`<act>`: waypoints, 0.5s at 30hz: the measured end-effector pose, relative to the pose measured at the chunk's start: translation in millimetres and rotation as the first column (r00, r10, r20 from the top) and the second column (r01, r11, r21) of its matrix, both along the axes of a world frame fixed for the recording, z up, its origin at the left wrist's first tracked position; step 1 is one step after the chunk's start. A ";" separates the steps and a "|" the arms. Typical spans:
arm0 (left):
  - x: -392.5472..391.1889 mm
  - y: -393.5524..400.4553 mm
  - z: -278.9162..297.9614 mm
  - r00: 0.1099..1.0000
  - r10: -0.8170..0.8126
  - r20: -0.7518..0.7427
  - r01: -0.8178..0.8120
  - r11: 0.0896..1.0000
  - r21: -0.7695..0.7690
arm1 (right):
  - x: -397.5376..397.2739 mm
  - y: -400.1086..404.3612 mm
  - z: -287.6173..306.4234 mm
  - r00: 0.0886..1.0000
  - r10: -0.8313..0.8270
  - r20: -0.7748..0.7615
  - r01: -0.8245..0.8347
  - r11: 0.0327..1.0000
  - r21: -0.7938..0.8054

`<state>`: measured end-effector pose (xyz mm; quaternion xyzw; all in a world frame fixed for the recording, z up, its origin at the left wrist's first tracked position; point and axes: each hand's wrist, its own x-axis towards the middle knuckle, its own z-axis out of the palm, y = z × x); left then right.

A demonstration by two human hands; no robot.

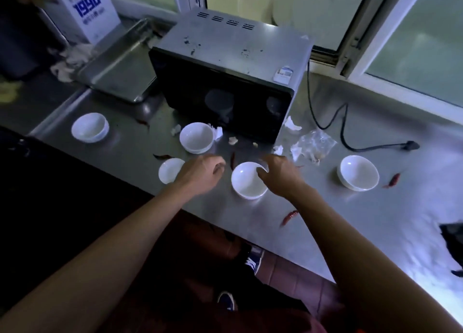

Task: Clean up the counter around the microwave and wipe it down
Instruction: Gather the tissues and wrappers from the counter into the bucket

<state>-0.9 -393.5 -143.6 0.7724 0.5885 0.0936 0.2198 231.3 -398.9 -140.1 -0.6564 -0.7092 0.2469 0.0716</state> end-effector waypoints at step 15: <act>-92.5 78.6 -36.2 0.956 0.291 -0.038 -0.294 0.951 -0.096 | -77.6 117.3 -27.9 0.979 0.189 -0.072 -0.198 0.969 -0.148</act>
